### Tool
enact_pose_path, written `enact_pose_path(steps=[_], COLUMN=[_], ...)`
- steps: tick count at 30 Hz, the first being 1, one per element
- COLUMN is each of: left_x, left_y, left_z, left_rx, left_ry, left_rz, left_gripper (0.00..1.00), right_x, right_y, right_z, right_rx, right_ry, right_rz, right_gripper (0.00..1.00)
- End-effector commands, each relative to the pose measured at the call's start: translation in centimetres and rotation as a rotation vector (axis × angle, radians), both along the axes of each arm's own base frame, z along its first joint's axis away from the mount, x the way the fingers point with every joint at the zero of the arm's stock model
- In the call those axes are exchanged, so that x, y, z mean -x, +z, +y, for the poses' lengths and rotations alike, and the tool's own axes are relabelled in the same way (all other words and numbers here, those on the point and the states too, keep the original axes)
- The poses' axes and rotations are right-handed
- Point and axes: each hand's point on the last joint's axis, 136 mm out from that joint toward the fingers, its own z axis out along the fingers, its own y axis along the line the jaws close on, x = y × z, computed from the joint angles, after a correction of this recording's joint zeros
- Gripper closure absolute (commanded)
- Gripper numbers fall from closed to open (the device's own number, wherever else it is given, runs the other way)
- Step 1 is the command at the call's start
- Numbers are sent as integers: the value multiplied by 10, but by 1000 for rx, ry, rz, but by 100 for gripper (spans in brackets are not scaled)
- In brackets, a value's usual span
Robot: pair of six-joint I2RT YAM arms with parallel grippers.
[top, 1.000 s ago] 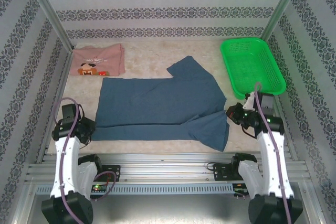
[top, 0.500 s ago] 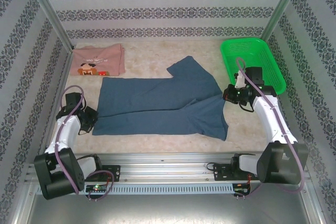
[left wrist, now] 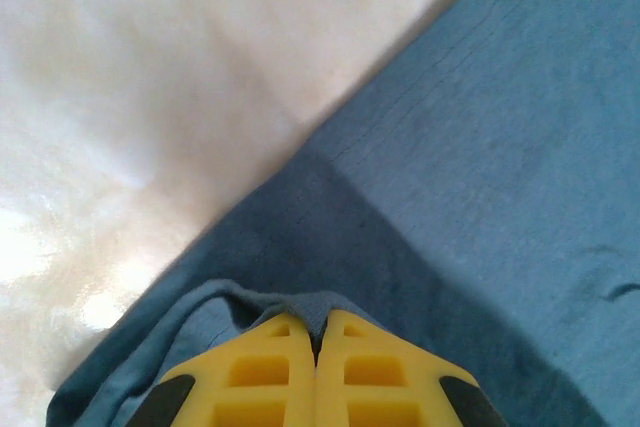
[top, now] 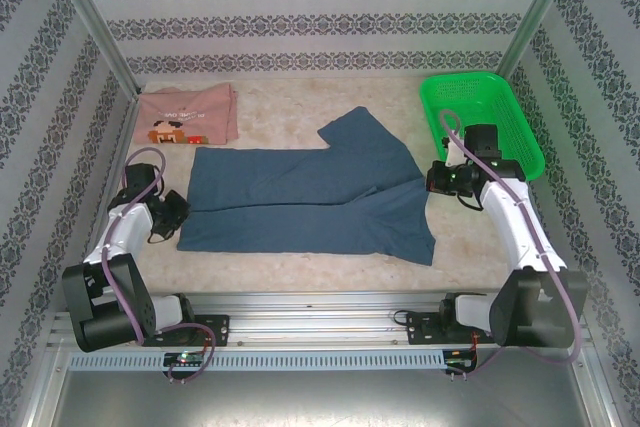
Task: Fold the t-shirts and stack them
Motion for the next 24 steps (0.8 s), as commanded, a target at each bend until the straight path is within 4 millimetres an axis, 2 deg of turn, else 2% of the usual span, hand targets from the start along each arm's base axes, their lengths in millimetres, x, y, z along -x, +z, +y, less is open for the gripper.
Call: enact_pose_path(steps=[1,4,7,14,20,21,22,24], left_x=[-16,-21,-17,-1,-6,-9,-14,-25], left_y=[7,1,-7,-16,-17,-17,-16,-10], left_z=[-7,-11,-12,-2,7,7,6,3], left_rx=[-12,-17,-19,-73,-109,-103,-99,-74], left_ry=[-86,-115,-118,-102,-98,-102,-103,-94], left_rz=[-29,0,43,109,124,118,105,52], left_gripper=[100,100,100,100,100,89,74,56], right_x=[8,9,7,3,-8,-11,-14,-21], right_y=[0,-2,0,-1,-4,-5,-5,-7], right_z=[-3,-4,-4,-2,1,3,5,10], right_rx=[43,49,50,47,57,58,59,66], right_ry=[13,14,16,19,44,52,61,83], right_rz=[-4,1,-5,-9,-6,-5,-8,-3], right_gripper=[100,100,100,100,100,100,100,100])
